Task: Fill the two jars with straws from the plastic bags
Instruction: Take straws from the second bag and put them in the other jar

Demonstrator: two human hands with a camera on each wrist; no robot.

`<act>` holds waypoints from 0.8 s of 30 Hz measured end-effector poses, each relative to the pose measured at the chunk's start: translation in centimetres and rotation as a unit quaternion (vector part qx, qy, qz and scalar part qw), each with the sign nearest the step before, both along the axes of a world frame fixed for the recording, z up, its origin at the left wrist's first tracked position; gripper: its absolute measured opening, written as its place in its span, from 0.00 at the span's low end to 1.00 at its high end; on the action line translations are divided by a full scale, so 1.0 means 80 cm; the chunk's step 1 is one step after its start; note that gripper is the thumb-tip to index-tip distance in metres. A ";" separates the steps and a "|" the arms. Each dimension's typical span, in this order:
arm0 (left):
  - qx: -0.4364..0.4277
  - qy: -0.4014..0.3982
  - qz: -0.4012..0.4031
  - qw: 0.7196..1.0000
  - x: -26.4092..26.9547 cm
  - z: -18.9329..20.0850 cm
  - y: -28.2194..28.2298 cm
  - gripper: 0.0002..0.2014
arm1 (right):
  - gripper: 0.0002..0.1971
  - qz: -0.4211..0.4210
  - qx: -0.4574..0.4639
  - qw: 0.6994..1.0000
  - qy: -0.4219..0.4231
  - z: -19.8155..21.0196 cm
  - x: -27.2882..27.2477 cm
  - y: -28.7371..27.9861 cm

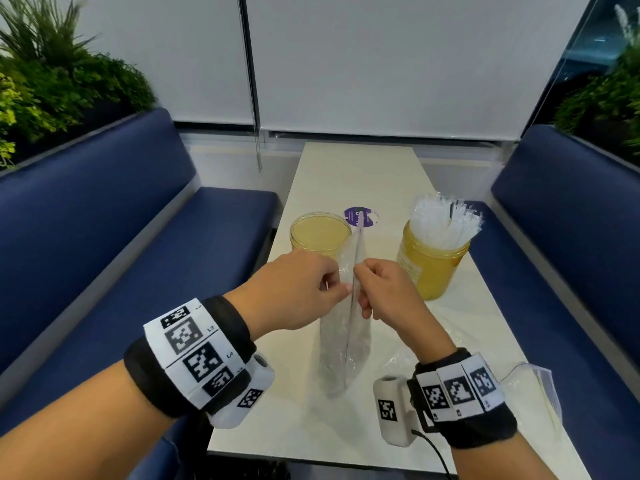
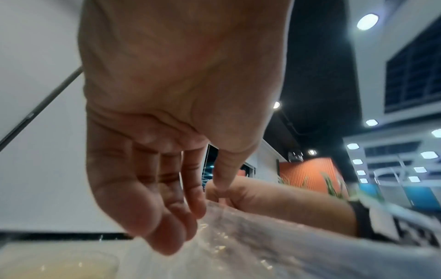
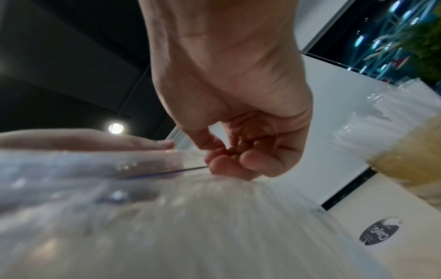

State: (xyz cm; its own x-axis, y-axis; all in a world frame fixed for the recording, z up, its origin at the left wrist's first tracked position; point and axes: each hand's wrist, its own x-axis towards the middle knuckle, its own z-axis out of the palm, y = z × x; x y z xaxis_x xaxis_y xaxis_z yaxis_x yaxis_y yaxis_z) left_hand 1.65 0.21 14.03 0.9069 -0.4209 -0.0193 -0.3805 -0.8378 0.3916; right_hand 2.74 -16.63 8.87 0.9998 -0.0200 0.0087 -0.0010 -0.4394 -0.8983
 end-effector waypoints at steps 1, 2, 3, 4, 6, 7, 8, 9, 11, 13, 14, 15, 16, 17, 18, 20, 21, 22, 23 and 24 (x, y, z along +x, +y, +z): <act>0.031 -0.040 0.005 0.999 0.001 -0.001 0.000 0.18 | 0.15 0.012 -0.001 1.000 0.003 0.002 -0.001 0.000; 0.047 -0.064 0.011 0.997 0.003 -0.003 -0.001 0.19 | 0.15 0.024 -0.004 1.000 0.006 0.003 -0.002 0.001; 0.053 -0.068 0.015 0.996 0.005 -0.005 -0.002 0.19 | 0.14 0.032 -0.009 0.999 0.007 0.003 -0.003 0.001; 0.051 -0.056 0.018 0.997 0.006 -0.009 -0.005 0.20 | 0.14 0.038 -0.014 0.999 0.009 0.004 -0.004 0.002; 0.021 -0.014 0.019 1.000 0.007 -0.017 -0.009 0.19 | 0.14 0.048 -0.021 0.998 0.018 0.006 -0.006 0.002; -0.001 0.005 0.020 1.000 0.007 -0.022 -0.010 0.19 | 0.14 0.053 -0.018 0.998 0.028 0.007 -0.007 0.002; -0.021 0.016 0.024 0.999 0.007 -0.026 -0.012 0.18 | 0.14 0.059 -0.011 0.997 0.040 0.007 -0.008 0.001; -0.038 0.021 0.031 0.999 0.008 -0.031 -0.014 0.18 | 0.15 0.063 -0.004 0.997 0.051 0.007 -0.009 0.001; -0.071 0.029 0.048 0.996 0.009 -0.039 -0.019 0.17 | 0.16 0.064 0.003 0.996 0.061 0.006 -0.012 0.001; -0.095 0.037 0.062 0.993 0.010 -0.044 -0.022 0.17 | 0.16 0.061 0.003 0.996 0.059 0.005 -0.015 0.001; -0.100 0.038 0.064 0.992 0.011 -0.046 -0.024 0.16 | 0.16 0.062 0.001 0.996 0.060 0.004 -0.016 0.000; -0.104 0.035 0.064 0.992 0.011 -0.049 -0.024 0.15 | 0.16 0.064 -0.003 0.996 0.063 0.003 -0.017 -0.001; -0.109 0.030 0.066 0.991 0.010 -0.051 -0.025 0.14 | 0.16 0.064 -0.004 0.996 0.066 0.002 -0.017 -0.001; -0.118 0.023 0.070 0.990 0.009 -0.053 -0.027 0.15 | 0.16 0.060 -0.006 0.996 0.069 0.001 -0.018 -0.002; -0.129 0.016 0.077 0.988 0.007 -0.055 -0.029 0.15 | 0.16 0.053 -0.007 0.996 0.071 0.000 -0.017 -0.002; -0.143 -0.005 0.098 0.985 0.004 -0.057 -0.032 0.17 | 0.15 0.031 -0.019 0.997 0.066 -0.002 -0.016 -0.003; -0.144 -0.021 0.111 0.983 0.003 -0.056 -0.032 0.19 | 0.14 0.015 -0.044 0.997 0.054 -0.003 -0.016 -0.004; -0.140 -0.035 0.128 0.981 0.004 -0.055 -0.031 0.20 | 0.14 0.000 -0.081 0.996 0.038 -0.003 -0.017 -0.004; -0.135 -0.048 0.141 0.980 0.005 -0.053 -0.027 0.20 | 0.14 -0.015 -0.121 0.992 0.019 -0.001 -0.020 -0.005; -0.124 -0.058 0.155 0.978 0.006 -0.049 -0.024 0.19 | 0.14 -0.030 -0.169 0.985 -0.002 0.001 -0.022 -0.006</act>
